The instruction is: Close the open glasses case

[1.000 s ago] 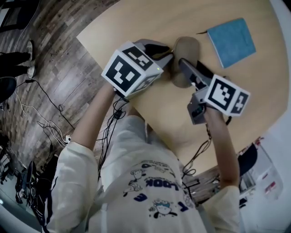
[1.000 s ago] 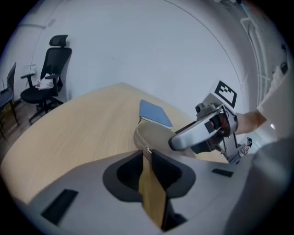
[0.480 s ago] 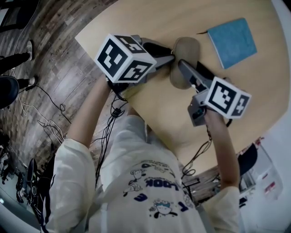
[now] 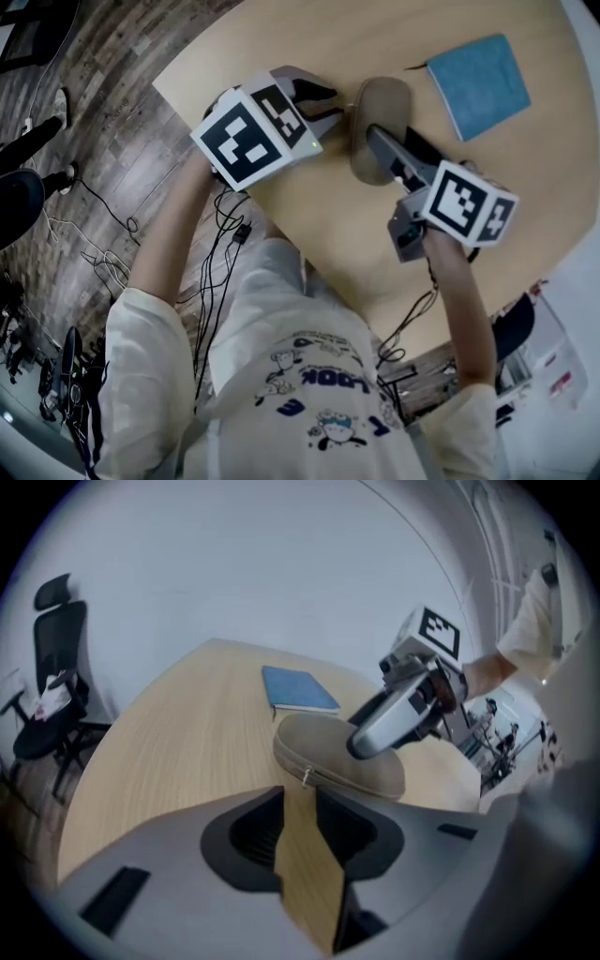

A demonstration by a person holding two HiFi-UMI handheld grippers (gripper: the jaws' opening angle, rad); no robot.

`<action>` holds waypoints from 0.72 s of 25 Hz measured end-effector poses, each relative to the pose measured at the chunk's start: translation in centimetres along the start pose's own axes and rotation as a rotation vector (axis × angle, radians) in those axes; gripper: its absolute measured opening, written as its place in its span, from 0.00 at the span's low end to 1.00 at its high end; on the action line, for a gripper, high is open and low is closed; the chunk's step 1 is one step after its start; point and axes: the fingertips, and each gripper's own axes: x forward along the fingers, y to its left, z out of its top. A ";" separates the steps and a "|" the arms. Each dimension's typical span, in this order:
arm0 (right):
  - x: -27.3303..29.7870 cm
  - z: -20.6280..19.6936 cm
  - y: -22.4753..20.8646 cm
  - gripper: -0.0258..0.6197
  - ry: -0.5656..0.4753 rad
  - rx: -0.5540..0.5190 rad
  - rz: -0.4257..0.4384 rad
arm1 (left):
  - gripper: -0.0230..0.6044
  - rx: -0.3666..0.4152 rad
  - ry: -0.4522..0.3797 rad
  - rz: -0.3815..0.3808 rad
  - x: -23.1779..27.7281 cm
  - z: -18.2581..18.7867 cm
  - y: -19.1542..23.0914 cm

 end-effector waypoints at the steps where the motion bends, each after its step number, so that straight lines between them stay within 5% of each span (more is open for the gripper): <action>1: 0.0 0.0 0.0 0.48 0.002 0.000 0.000 | 0.19 0.056 0.026 0.017 0.3 0.0 -0.2; 5: 0.1 -0.1 0.1 0.49 0.010 -0.001 -0.002 | 0.21 0.226 0.114 0.082 1.6 -0.2 0.2; 12: 0.2 -0.1 0.4 0.49 0.018 -0.009 0.000 | 0.20 0.392 0.201 0.013 2.1 0.3 0.1; 18: 0.1 -0.4 0.2 0.49 0.012 0.023 0.010 | 0.09 0.521 0.240 -0.015 2.2 0.4 -0.7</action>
